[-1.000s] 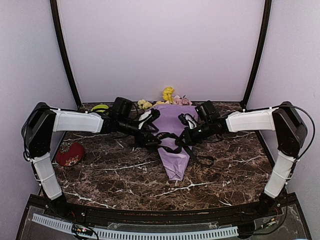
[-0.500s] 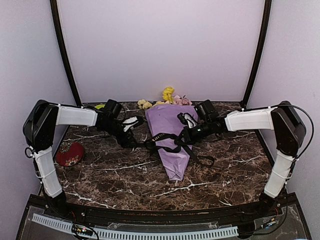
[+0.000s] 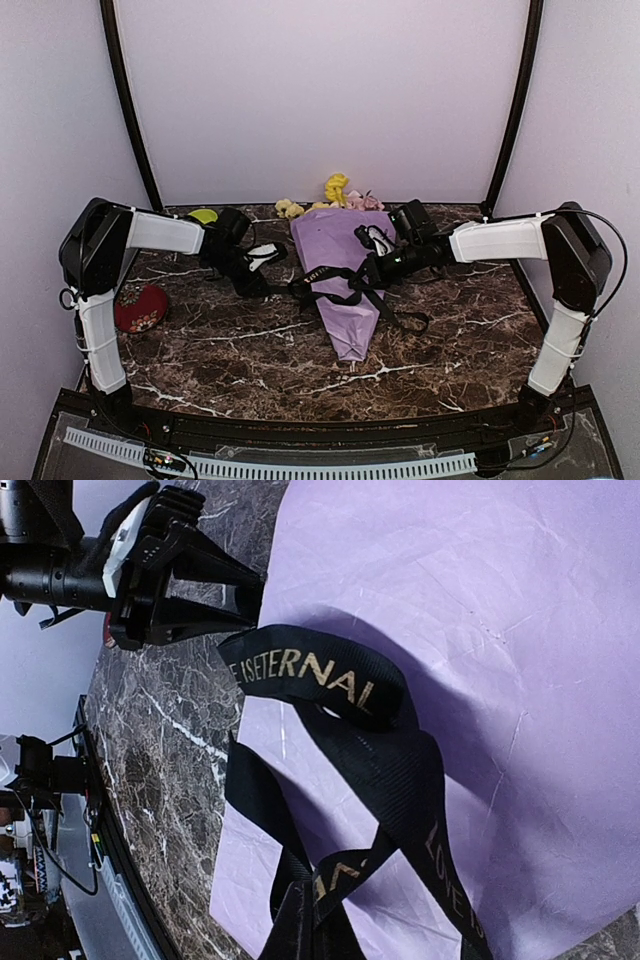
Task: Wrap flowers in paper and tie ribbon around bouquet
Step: Tie the ribbon around the folded bouquet.
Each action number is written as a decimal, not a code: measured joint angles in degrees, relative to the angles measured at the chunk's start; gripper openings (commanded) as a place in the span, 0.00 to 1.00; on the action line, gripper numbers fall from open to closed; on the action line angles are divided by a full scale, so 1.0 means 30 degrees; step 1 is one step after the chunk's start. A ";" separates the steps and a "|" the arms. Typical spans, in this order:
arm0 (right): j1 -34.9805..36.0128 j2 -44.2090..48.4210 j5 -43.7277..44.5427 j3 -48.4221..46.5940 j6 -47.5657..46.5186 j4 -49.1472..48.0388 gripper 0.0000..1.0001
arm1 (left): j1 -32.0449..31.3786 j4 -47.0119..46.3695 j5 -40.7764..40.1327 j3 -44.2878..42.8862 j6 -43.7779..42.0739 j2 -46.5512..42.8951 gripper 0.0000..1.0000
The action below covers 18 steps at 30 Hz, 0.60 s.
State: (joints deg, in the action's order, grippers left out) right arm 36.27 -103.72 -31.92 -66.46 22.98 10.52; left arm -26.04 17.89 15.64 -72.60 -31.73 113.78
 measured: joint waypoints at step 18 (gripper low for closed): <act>0.0000 0.0000 0.0080 -0.0073 -0.0430 0.0415 0.00 | -0.0029 -0.2120 -0.1814 0.0539 0.3854 -0.0117 0.00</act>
State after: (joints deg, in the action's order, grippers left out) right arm 36.27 -103.72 -31.68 -66.67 21.69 11.77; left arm -26.13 11.53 10.20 -70.98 -20.16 113.43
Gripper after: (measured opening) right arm 0.004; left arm 0.006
